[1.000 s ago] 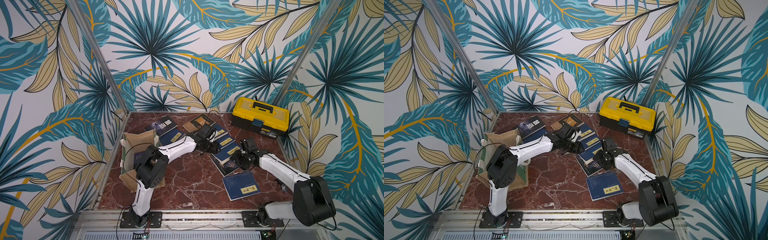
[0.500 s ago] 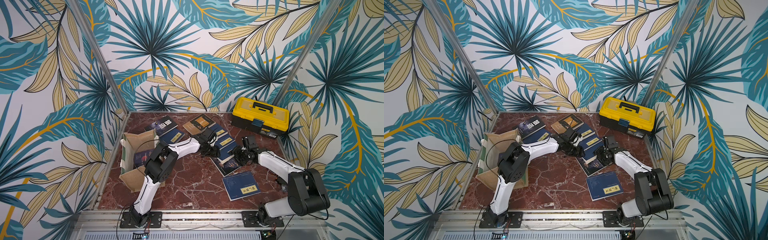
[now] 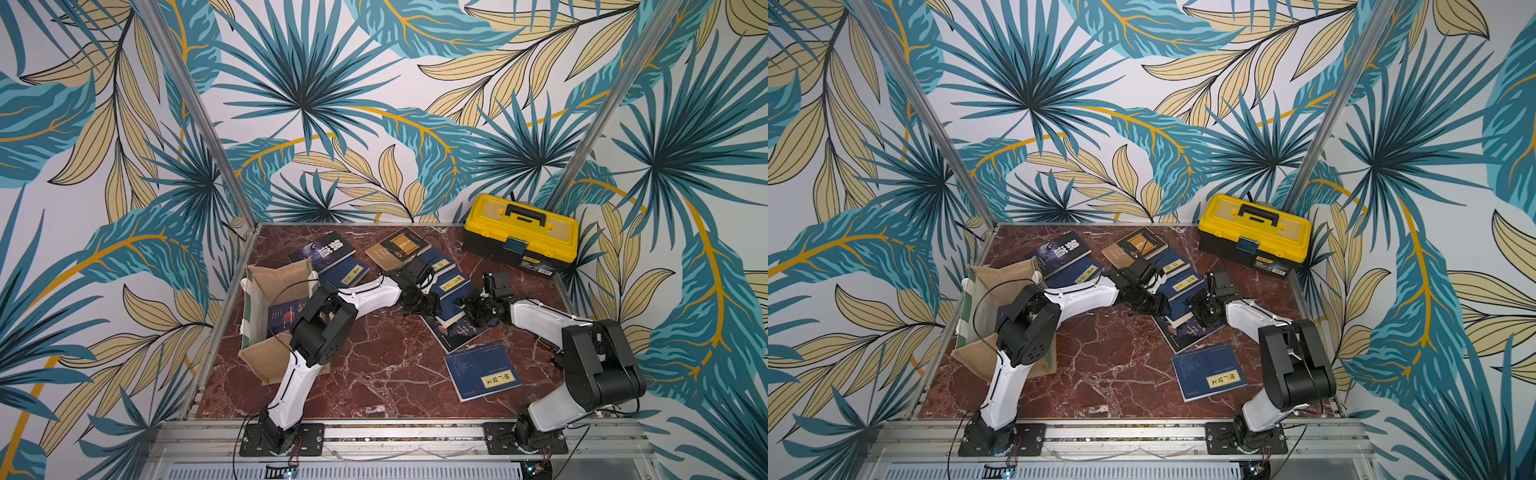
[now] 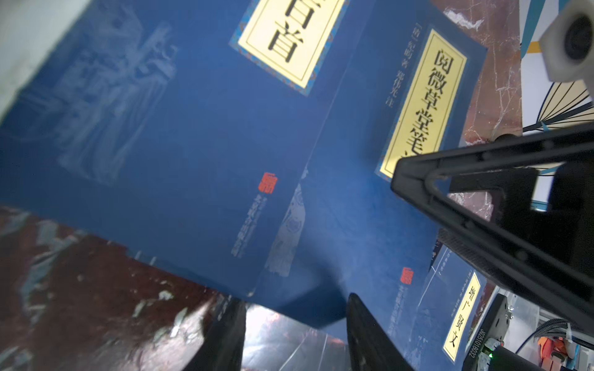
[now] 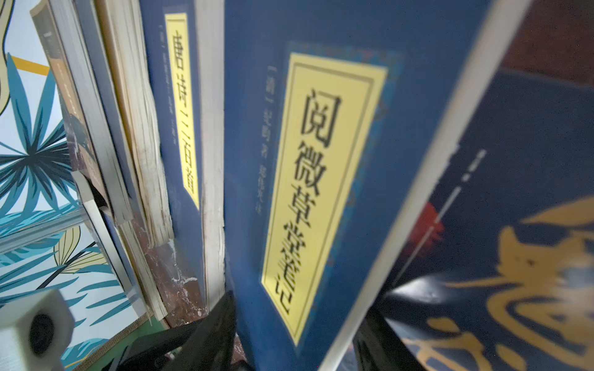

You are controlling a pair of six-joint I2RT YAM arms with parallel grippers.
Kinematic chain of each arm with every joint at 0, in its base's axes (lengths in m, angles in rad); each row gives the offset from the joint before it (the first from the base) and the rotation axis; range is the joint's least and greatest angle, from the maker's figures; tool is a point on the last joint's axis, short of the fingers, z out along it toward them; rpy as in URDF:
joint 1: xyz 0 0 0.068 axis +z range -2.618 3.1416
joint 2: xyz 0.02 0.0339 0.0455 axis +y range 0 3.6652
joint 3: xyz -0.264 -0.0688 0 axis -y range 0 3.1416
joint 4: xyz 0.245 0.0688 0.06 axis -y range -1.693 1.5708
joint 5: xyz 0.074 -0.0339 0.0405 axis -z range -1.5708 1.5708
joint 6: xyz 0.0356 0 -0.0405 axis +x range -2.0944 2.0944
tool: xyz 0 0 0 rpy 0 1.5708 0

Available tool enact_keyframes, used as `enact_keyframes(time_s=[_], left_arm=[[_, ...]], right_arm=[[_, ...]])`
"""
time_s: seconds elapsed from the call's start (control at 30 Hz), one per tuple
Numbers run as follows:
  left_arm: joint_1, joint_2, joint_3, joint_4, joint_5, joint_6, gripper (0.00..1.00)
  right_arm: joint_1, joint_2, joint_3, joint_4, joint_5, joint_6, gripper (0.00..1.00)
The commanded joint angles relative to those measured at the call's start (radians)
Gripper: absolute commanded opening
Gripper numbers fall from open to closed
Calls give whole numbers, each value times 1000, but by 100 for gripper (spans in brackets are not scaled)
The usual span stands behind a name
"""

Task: Put the books into the canvas bag
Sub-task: Pick up the book from the center of the board.

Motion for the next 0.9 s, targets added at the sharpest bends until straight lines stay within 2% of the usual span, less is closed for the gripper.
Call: enact_keyframes(time_s=[0.0,0.27,0.63,0.73,0.87], left_arm=[[-15,-9,-31,8,18,-1,51],[-32,-30,-54,9,18,-9,51],[-54,-101,-111,38,23,-17,51],[-55,-143,-137,42,15,-13,51],[-49,-207,-153,35,4,-1,53]], right_arm=[[-2,18,-24,63,-14,30,51],[-2,-46,-36,37,3,12,26],[-2,-103,-19,-38,30,-59,0],[-2,-155,-11,-86,46,-103,0],[-2,-244,18,-239,97,-188,0]])
